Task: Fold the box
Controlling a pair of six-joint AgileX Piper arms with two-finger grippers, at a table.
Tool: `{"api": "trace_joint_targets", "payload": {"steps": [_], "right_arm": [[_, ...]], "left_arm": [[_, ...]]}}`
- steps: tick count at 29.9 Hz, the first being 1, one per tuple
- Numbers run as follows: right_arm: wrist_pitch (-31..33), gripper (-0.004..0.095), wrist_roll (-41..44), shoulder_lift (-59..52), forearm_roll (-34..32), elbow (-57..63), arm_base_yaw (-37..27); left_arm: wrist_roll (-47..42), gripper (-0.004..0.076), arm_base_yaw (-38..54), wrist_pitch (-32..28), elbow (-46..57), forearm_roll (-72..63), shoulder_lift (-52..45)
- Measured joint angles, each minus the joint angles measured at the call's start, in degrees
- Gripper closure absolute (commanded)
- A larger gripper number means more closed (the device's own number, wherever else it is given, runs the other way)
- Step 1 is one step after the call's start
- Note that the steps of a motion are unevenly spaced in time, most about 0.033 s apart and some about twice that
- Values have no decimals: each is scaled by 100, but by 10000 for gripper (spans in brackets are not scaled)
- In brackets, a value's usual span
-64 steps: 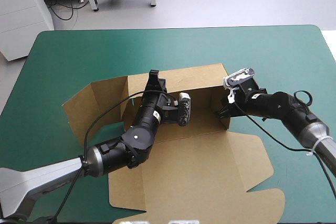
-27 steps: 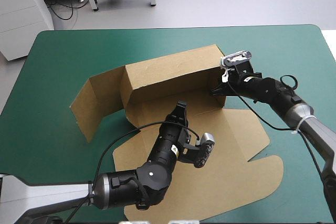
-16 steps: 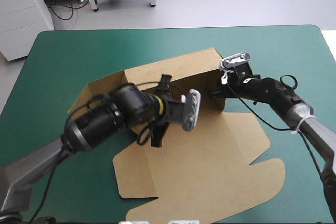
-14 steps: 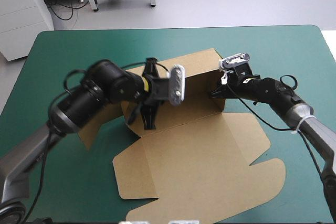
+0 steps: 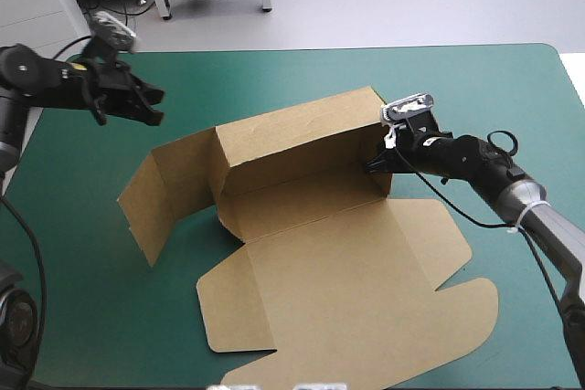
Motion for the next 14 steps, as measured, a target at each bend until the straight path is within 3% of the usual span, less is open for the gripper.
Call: {"api": "trace_joint_targets", "payload": {"steps": [7, 14], "right_arm": [[56, 916, 0, 0, -3, 0, 0], [72, 916, 25, 0, -3, 0, 0]], "left_arm": [[-889, 756, 1579, 327, 370, -379, 239], [-1005, 756, 2123, -227, 1656, -676, 244]]}}
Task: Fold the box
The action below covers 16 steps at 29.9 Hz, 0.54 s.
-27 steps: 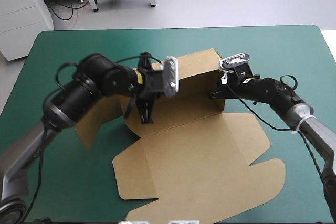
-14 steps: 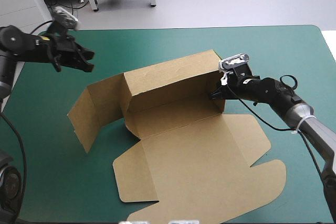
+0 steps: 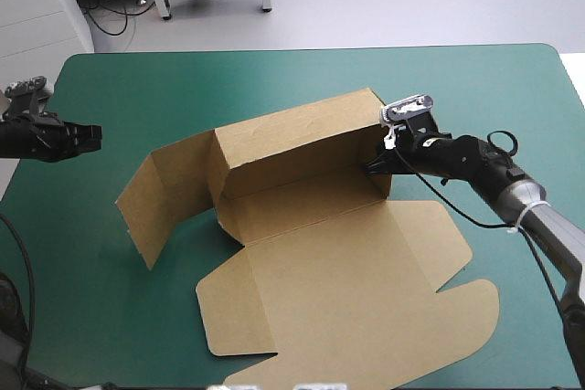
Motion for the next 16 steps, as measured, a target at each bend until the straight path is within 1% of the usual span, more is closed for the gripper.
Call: {"api": "trace_joint_targets", "payload": {"steps": [4, 7, 10, 13, 16], "right_arm": [[56, 916, 230, 5, -86, -34, 0], [303, 916, 828, 18, -447, -254, 0], [882, 916, 1797, 23, -1148, -667, 0], [1680, 916, 2882, 23, -1875, -1267, 0], [2441, 916, 3642, 23, -2322, -1843, 0]], "left_arm": [[-6, 756, 12, -368, 490, -68, 7], [-6, 756, 12, -522, 658, -75, 7], [-6, 756, 12, -655, 746, -126, 7], [-6, 756, 12, -752, 835, -190, 7], [-11, 756, 12, -775, 865, -200, 7]]}}
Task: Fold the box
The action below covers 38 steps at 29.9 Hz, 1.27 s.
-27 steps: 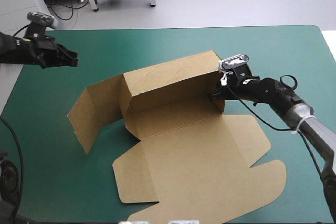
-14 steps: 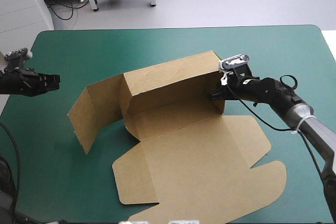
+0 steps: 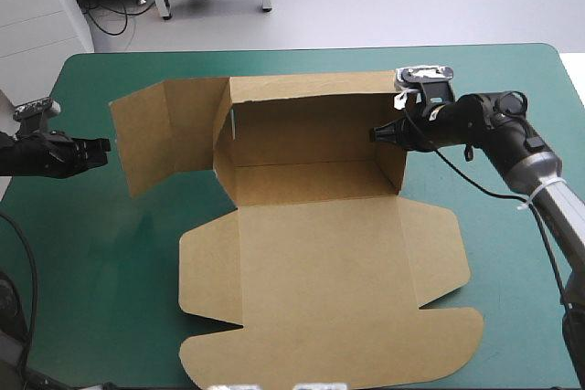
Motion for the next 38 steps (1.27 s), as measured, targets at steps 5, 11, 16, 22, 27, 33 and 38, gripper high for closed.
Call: {"api": "trace_joint_targets", "payload": {"steps": [5, 11, 16, 22, 27, 33, 38], "right_arm": [[1018, 916, 532, 0, -184, -725, 0], [2095, 916, 791, 0, -184, -951, 0], [2458, 916, 782, 35, -226, -951, 0], [2458, 916, 702, 399, -215, -951, 0], [2446, 916, 622, 911, -253, -972, 0], [2407, 916, 508, 1322, -300, -1284, 0], [2134, 916, 498, 1513, -441, -1377, 0]], "left_arm": [[0, 756, 0, -13, 6, -11, 0], [-25, 756, 2, -31, 6, -49, 0], [-63, 756, 2, -55, 6, -157, 0], [-168, 756, 2, -61, 6, -164, 0], [-168, 756, 2, -66, 6, -169, 0], [-168, 756, 2, -67, 6, -163, 0], [-168, 756, 2, -67, 6, -138, 23]]}}
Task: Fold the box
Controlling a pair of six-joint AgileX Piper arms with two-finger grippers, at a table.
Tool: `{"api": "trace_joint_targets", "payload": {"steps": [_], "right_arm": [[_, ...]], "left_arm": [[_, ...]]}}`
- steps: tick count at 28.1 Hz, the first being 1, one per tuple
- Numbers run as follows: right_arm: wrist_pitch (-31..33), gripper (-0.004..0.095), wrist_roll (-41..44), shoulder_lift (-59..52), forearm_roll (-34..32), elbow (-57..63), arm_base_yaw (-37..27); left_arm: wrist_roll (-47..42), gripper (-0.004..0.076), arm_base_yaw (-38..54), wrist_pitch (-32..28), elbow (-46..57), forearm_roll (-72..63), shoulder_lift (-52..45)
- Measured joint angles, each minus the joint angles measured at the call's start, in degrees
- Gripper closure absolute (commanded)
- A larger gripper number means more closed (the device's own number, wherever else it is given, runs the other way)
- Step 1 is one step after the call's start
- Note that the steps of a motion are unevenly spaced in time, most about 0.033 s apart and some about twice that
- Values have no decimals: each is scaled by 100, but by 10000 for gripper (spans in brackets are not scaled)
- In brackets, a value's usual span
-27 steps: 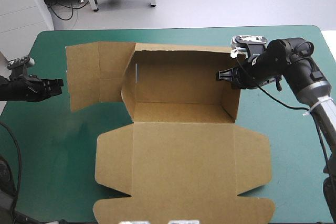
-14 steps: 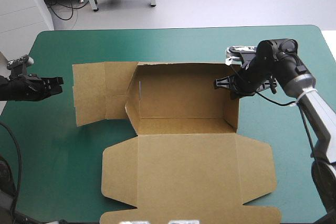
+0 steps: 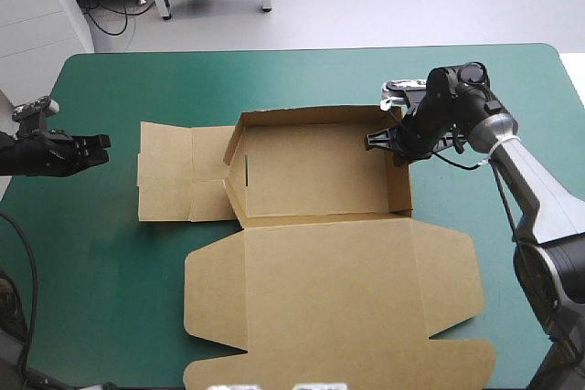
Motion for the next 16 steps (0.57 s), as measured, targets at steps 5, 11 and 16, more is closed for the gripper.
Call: {"api": "trace_joint_targets", "payload": {"steps": [5, 11, 16], "right_arm": [[-254, 908, 0, 112, -93, -6, 0], [-366, 707, 24, 372, -128, -172, 6], [-344, 411, 72, 476, -251, -186, 6]], "left_arm": [[0, 756, 0, 0, 0, 12, 77], [0, 756, 0, -30, 0, 24, 129], [0, 757, 0, -109, 0, 24, 130]]}}
